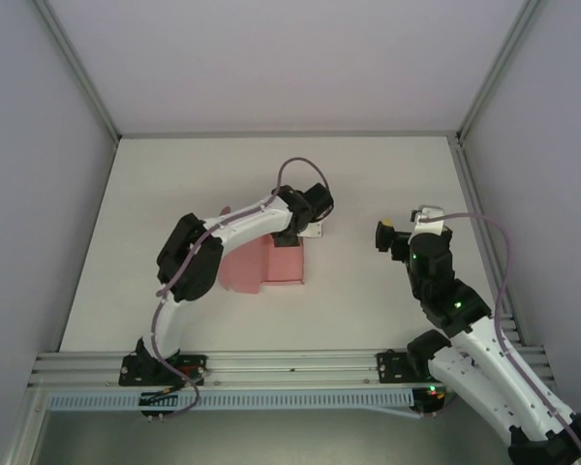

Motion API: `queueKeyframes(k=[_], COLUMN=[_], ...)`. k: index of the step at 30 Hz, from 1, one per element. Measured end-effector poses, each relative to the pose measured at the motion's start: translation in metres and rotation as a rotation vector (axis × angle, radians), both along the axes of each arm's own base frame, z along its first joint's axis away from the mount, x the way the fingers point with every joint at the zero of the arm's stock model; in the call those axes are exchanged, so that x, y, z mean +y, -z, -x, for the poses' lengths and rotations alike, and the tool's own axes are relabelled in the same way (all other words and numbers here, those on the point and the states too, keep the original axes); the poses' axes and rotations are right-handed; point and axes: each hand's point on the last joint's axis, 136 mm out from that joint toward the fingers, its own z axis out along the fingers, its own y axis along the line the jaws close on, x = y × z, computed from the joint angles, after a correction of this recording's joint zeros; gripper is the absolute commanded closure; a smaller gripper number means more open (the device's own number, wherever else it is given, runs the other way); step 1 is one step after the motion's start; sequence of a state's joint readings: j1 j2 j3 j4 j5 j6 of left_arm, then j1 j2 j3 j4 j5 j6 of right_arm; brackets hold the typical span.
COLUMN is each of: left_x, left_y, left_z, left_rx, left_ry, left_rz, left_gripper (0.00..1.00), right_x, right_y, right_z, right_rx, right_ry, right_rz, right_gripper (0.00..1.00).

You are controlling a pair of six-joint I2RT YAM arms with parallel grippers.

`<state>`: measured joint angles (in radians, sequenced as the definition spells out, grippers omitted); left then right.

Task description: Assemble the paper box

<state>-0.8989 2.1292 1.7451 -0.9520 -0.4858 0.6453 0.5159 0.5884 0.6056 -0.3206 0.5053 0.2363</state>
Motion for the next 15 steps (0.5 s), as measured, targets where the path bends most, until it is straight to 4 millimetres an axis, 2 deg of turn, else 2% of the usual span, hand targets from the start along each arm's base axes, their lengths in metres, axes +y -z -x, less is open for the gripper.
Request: queueKeyframes(k=[3,6,9,10,11,15], left_x=[-0.01,-0.02,-0.025,-0.025,-0.025,-0.032], left_y=[0.005,0.018,0.031,0.032,0.032,0.024], left_z=[0.005,0.009,0.01,0.009,0.008,0.006], left_rx=[-0.012,-0.015,-0.01,-0.012,-0.013,-0.026], left_ry=[0.071,0.126,0.147,0.146,0.149,0.147], left_rz=[-0.055,-0.104,-0.124,-0.122,-0.122,-0.077], left_gripper=[0.98,0.76,0.69,0.63,0.56,0.44], right_x=[-0.001,-0.001,0.001,0.002,0.003,0.007], right_y=[0.003,0.006,0.008,0.009,0.01,0.015], right_z=[-0.002,-0.003,-0.004,-0.004,-0.005,-0.006], right_rx=[0.012,0.022,0.032,0.036,0.038,0.059], right_ry=[0.006,0.004,-0.006,-0.009,-0.012,-0.033], right_rz=[0.004,0.006,0.004,0.004,0.003,0.0], right_gripper=[0.0,0.0,0.0,0.0,0.0,0.0])
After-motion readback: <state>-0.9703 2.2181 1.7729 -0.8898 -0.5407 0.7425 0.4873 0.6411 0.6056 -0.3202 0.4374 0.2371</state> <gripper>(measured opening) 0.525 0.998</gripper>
